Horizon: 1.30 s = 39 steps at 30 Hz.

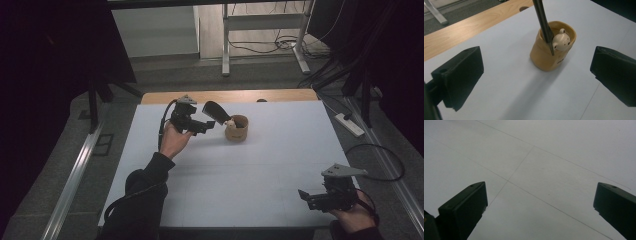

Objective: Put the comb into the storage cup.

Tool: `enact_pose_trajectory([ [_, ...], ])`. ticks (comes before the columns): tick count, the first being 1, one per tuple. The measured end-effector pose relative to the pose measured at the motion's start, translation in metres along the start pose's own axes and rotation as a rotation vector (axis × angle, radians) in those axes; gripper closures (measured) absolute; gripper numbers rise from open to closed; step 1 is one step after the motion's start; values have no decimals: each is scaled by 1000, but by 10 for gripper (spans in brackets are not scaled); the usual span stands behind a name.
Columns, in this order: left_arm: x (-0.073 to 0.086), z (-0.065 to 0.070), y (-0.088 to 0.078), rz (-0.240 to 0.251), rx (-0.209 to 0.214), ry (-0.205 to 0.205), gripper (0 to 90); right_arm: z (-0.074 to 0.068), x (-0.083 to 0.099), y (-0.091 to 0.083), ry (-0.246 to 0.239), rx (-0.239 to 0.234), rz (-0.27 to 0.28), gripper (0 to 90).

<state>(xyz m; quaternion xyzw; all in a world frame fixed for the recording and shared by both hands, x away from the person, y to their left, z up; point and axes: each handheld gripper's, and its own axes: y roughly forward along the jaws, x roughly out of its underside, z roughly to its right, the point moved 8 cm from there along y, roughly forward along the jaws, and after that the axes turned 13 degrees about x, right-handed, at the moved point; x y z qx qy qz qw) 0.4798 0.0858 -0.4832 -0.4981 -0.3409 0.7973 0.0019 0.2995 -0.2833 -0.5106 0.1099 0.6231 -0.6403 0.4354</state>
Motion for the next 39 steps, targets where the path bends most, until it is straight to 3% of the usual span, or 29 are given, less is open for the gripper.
enact_pose_trajectory([
  [17,20,7,-8,-18,-4,0,0,-1,0,0,-8,-3,-1,0],
  [39,43,15,-16,-7,4,-19,0,-2,0,-1,-16,-2,5,0],
])
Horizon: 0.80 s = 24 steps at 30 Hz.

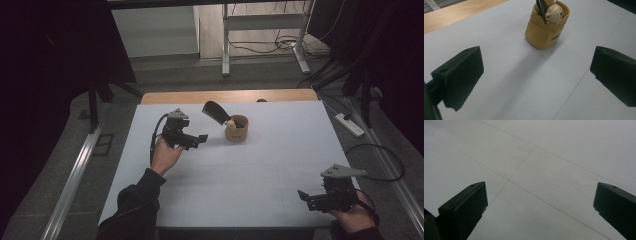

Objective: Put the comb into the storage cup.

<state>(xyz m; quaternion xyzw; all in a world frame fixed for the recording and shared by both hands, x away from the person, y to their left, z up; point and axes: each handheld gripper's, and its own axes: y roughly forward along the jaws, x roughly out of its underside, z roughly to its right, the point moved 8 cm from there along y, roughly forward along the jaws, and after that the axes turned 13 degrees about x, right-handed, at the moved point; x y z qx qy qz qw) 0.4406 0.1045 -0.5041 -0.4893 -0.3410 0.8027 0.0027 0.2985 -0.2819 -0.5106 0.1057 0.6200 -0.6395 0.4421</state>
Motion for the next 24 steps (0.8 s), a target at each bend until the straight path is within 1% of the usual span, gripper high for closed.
enact_pose_trajectory([
  [11,10,7,-5,-11,5,-1,0,0,0,0,-2,-2,2,0],
  [24,18,13,-12,-17,-5,-2,0,-1,0,0,-5,-3,2,0],
])
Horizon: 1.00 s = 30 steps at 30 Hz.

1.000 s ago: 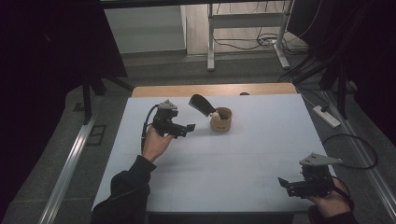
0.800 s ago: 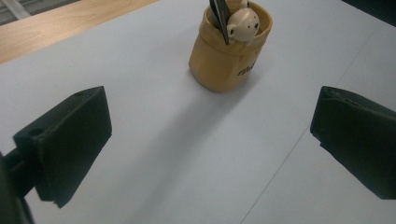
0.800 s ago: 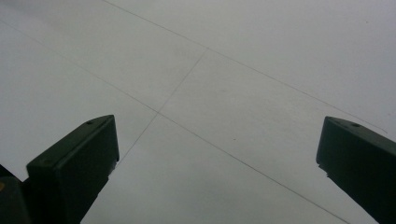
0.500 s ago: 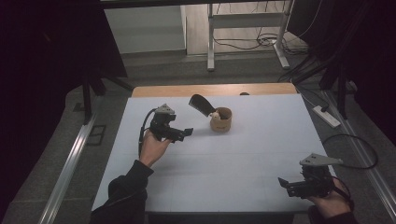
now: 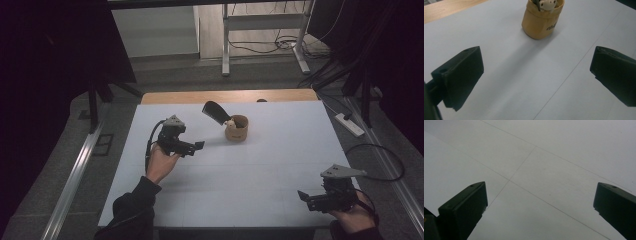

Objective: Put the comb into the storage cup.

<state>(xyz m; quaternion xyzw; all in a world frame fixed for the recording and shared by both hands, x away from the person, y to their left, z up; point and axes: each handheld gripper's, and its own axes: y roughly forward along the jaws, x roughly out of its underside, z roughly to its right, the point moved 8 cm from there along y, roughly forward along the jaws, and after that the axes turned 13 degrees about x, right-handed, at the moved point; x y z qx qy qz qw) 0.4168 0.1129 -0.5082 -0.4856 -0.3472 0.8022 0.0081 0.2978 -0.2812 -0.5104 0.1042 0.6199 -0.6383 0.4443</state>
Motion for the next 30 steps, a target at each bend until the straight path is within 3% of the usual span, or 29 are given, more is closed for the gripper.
enact_pose_trajectory([
  [30,24,13,-16,-19,-23,-12,0,0,0,0,8,-10,1,0],
])
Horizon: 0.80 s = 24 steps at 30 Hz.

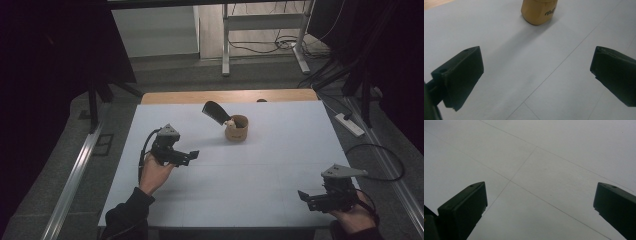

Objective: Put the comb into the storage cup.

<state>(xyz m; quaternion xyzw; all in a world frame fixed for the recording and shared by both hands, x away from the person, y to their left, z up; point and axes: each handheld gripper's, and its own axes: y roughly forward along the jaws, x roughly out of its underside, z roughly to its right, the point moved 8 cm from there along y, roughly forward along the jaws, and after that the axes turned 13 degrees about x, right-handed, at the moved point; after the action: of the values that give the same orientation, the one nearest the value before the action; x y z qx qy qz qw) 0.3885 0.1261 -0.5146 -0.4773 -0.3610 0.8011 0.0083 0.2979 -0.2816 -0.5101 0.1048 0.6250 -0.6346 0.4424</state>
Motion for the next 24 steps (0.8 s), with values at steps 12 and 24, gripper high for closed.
enact_pose_trajectory([
  [12,9,6,-11,13,-9,-8,0,-1,0,0,-3,-3,-4,0],
  [24,20,11,-20,17,-13,-25,0,-1,0,0,-5,-4,-2,0],
])
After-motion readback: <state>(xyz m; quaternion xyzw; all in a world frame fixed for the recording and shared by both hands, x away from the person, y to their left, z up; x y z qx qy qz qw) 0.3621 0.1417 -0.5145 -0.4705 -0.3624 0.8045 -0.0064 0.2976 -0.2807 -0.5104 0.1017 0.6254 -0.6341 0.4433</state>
